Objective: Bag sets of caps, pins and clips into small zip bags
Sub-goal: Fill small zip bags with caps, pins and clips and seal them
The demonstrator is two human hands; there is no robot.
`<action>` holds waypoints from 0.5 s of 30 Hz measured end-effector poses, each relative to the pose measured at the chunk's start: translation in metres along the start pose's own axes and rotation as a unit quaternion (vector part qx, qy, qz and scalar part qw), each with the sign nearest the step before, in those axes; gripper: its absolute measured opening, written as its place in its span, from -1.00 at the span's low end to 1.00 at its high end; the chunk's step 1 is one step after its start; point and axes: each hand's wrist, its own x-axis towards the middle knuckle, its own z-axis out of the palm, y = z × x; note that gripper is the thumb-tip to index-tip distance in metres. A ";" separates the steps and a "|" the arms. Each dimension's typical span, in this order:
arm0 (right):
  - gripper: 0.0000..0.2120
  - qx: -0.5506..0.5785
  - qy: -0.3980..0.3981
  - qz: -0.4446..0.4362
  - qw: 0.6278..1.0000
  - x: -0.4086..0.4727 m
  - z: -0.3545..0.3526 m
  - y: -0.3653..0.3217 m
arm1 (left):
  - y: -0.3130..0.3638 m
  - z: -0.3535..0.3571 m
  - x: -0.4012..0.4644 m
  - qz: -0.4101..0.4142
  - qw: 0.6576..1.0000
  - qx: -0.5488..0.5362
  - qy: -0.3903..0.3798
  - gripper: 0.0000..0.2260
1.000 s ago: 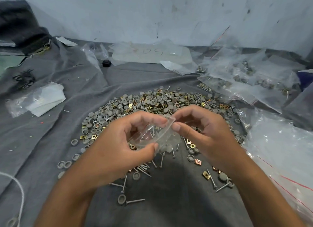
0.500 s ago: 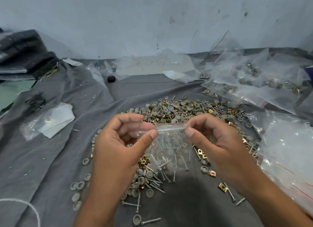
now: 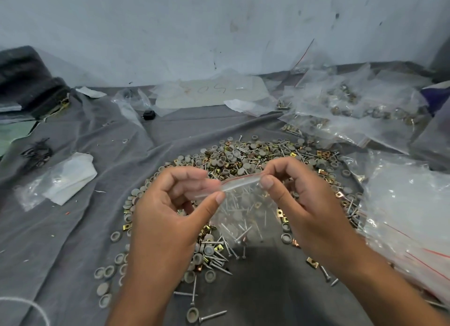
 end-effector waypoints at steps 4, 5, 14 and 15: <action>-0.90 0.020 -0.025 0.014 0.999 -0.001 0.001 -0.003 | -0.001 0.002 -0.001 0.000 1.000 0.015 -0.005 -0.69; -0.89 0.010 -0.032 0.010 0.999 -0.001 0.001 -0.004 | -0.001 0.002 -0.001 0.000 1.000 0.016 -0.006 -0.68; -0.91 -0.013 -0.028 -0.010 0.999 -0.001 0.004 -0.004 | 0.002 0.003 -0.003 -0.002 1.000 0.023 -0.018 -0.67; -0.89 -0.007 -0.033 -0.007 0.999 -0.001 0.003 -0.003 | 0.002 0.003 -0.003 -0.003 1.000 0.023 -0.018 -0.68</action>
